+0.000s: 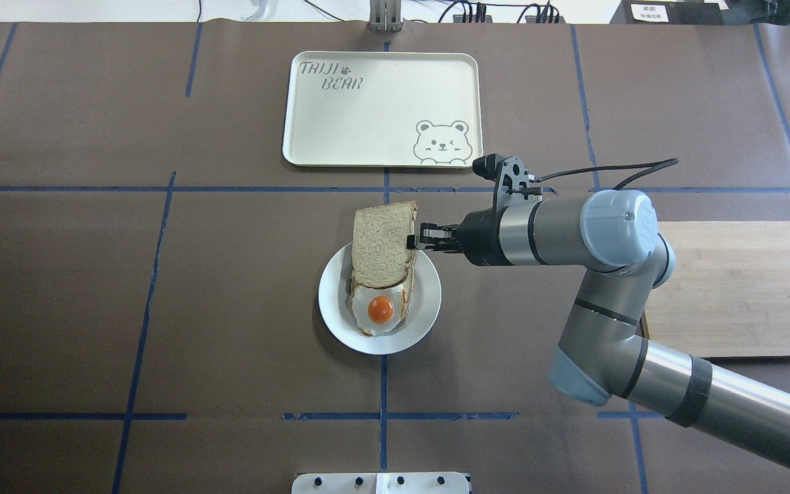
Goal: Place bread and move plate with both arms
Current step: 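Lift the bread with the right gripper and carry it over the plate, then lower the bread onto the egg slice and open the right gripper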
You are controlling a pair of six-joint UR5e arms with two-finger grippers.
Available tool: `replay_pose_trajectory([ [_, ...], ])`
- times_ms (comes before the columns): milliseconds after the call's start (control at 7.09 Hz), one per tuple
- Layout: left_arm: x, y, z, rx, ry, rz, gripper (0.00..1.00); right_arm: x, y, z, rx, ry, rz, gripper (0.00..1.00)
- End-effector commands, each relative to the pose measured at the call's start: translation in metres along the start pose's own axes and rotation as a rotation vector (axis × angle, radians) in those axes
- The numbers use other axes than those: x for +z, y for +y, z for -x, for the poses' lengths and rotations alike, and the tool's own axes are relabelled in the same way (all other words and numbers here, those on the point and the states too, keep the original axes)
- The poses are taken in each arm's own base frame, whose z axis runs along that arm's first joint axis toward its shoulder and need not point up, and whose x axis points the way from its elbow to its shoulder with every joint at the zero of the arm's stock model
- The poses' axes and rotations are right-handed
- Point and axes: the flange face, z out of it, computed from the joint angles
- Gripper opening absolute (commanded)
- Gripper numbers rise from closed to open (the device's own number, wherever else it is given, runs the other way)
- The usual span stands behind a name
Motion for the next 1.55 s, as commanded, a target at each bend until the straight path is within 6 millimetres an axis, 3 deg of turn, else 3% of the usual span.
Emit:
replay_pose_trajectory([
  [0,0.000,0.000,0.000,0.000,-0.001,0.000,1.00,0.021,0.040,0.011,-0.005,-0.007,0.000,0.00],
  [706,0.001,0.000,0.000,0.002,0.001,0.002,1.00,0.015,0.046,-0.020,-0.003,0.030,0.009,0.00],
  [1129,0.002,0.000,0.000,0.003,0.001,0.003,1.00,0.006,0.046,-0.025,-0.003,0.031,-0.002,0.02],
  [1270,0.002,0.000,0.000,0.003,0.001,0.003,1.00,0.007,0.047,-0.025,-0.003,0.031,-0.002,0.10],
  [1411,0.002,0.000,0.000,0.001,0.001,0.003,1.00,0.008,0.047,-0.024,-0.002,0.031,-0.001,0.50],
])
